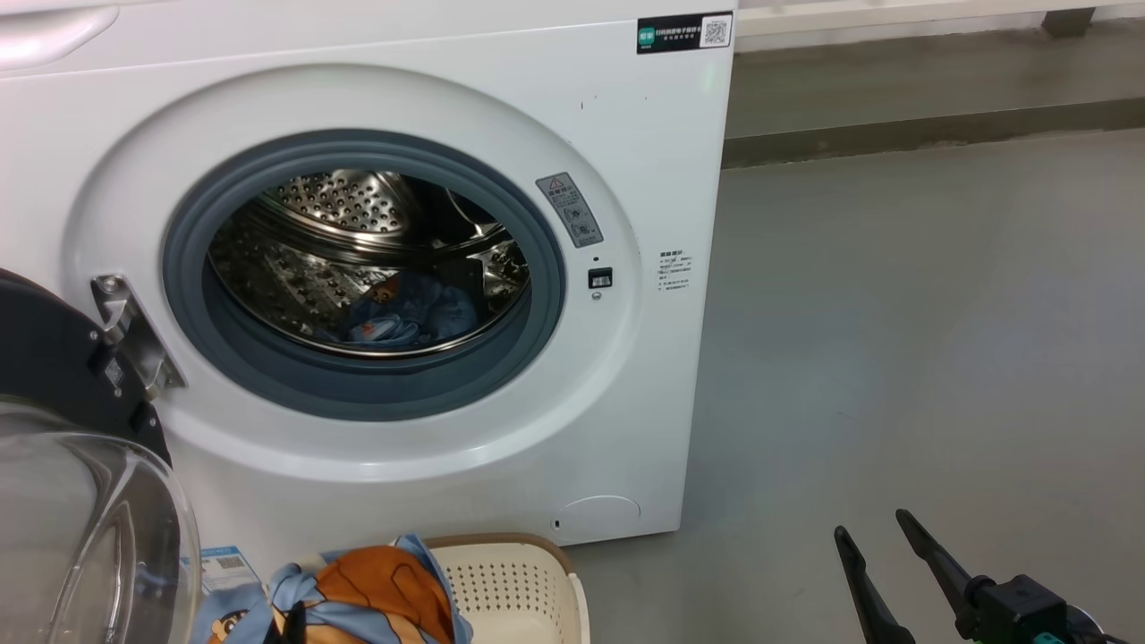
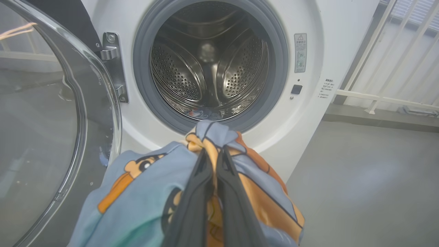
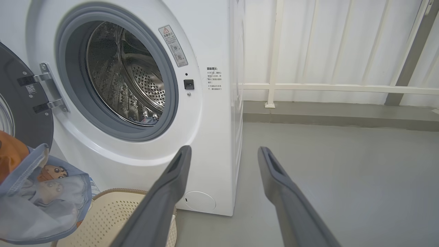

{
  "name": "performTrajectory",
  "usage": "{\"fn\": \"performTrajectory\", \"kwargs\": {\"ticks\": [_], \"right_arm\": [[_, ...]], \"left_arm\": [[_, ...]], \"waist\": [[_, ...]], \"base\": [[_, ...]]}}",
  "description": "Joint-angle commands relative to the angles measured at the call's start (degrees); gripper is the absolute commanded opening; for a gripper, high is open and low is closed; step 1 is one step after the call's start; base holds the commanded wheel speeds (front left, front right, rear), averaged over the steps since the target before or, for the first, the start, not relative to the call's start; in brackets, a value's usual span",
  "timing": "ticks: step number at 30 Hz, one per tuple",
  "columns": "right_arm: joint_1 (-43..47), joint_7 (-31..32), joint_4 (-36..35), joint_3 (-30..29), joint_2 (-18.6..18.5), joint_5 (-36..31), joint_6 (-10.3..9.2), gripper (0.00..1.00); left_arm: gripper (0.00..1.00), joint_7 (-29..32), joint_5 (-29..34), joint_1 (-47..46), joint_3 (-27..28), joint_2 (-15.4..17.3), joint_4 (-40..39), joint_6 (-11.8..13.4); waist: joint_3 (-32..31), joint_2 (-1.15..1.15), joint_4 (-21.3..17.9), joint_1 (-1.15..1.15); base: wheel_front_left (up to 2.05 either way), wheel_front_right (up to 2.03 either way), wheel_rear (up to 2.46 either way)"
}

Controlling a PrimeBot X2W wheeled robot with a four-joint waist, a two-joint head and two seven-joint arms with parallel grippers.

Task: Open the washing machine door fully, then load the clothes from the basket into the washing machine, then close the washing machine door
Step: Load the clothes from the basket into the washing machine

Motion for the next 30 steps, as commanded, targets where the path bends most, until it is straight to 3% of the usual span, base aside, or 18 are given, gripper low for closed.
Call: {"fn": "performTrajectory", "kwargs": {"ticks": [1, 30], "right_arm": [[-0.86, -0.27, -1.18, 1.01, -0.33, -0.49, 0.09, 1.0], [-1.07, -0.27, -1.11, 0.03, 0.98, -1.2, 0.09, 1.0]], "left_arm": [[0.0, -0.03, 0.58, -2.57, 1.92, 0.58, -1.72, 0.32], [0.0, -0.01, -0.04, -6.37, 1.89, 0.64, -0.69, -0.74]], "waist": [[0.03, 0.0, 0.0, 0.0], [2.63, 0.0, -2.9, 0.0]], "base": [[0.0, 0.0, 0.0], [0.0, 0.0, 0.0]]}}
